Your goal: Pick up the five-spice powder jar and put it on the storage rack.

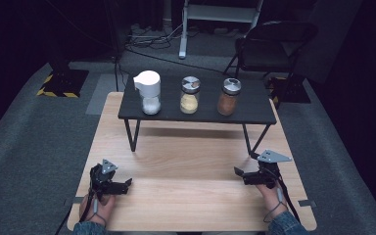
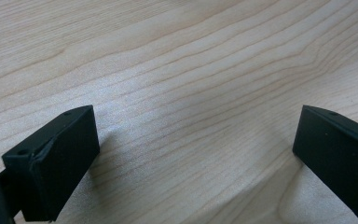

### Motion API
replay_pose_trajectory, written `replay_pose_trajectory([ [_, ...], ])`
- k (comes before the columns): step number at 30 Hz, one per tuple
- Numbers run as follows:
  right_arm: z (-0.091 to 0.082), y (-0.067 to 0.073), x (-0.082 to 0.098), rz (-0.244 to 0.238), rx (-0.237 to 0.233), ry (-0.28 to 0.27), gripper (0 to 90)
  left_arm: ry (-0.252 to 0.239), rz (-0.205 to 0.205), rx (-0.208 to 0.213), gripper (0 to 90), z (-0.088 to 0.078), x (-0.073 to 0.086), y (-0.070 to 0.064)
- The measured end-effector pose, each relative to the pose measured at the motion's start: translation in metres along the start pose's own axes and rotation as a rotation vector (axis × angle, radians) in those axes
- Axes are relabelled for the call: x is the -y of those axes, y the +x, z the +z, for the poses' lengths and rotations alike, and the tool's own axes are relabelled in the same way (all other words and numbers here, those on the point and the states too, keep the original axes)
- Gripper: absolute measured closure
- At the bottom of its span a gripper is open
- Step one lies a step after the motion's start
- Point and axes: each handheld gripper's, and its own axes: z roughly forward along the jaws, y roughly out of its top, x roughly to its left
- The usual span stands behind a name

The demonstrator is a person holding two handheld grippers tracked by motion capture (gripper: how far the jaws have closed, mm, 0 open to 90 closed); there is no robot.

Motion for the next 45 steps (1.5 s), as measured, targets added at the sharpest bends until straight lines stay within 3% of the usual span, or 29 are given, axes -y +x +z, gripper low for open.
replay_pose_trajectory([
  [19, 0.007, 0.001, 0.023, 0.007, 0.016, 0.052, 4.1, 0.000, 0.000, 0.000, 0.3, 0.000, 0.000, 0.000],
  [36, 0.013, 0.001, 0.029, 0.020, 0.027, 0.111, 4.1, 0.001, 0.000, 0.000, 0.3, 0.000, 0.000, 0.000],
  [45, 0.019, 0.004, 0.024, 0.009, 0.051, 0.183, 4.3, 0.001, 0.000, 0.000, 0.3, 0.000, 0.000, 0.000],
])
